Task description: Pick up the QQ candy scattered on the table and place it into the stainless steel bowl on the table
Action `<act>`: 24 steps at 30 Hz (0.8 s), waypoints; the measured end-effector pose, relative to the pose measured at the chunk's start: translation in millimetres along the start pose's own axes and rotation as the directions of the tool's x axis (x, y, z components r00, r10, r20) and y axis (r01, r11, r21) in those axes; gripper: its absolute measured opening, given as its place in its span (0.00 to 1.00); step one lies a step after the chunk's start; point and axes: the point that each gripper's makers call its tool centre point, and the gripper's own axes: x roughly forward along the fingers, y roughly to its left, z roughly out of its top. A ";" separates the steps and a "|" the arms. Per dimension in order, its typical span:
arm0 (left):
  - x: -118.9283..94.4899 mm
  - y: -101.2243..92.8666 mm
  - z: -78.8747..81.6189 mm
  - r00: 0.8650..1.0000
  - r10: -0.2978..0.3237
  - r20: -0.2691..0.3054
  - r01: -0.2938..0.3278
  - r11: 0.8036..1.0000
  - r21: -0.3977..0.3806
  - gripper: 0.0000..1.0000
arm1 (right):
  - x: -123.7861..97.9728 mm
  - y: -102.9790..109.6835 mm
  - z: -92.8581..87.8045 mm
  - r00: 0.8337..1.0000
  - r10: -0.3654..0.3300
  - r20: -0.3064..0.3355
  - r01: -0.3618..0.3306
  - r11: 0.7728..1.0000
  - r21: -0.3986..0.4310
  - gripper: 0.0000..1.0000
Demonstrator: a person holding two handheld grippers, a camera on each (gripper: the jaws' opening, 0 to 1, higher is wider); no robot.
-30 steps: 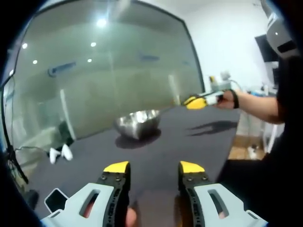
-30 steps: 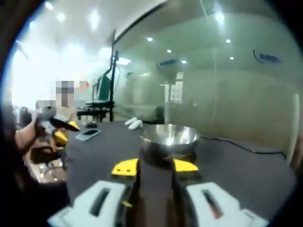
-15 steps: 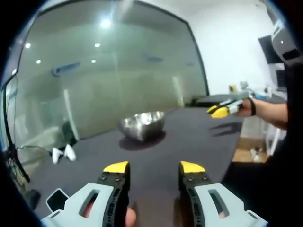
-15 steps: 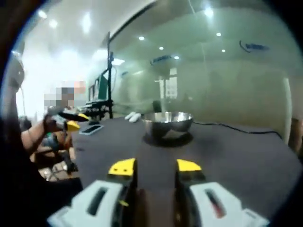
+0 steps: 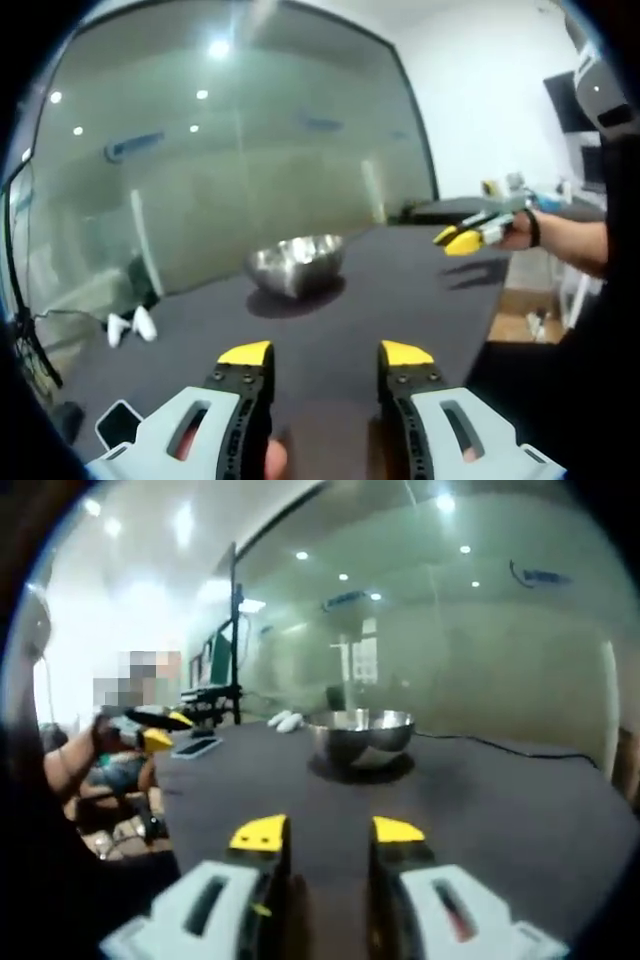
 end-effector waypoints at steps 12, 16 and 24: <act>5.8 -3.3 3.9 1.000 -0.013 -0.011 0.013 1.000 0.012 0.45 | 1.1 2.7 -3.5 1.000 0.017 -0.021 -0.016 1.000 0.019 0.31; 7.7 -2.7 3.9 1.000 -0.010 -0.012 0.010 1.000 0.011 0.44 | 2.4 5.3 -3.9 0.999 0.026 -0.033 -0.026 1.000 0.002 0.31; 11.5 -6.3 4.9 1.000 -0.020 -0.010 0.020 1.000 0.008 0.44 | 2.1 5.9 -5.2 0.998 0.027 -0.049 -0.027 1.000 -0.003 0.30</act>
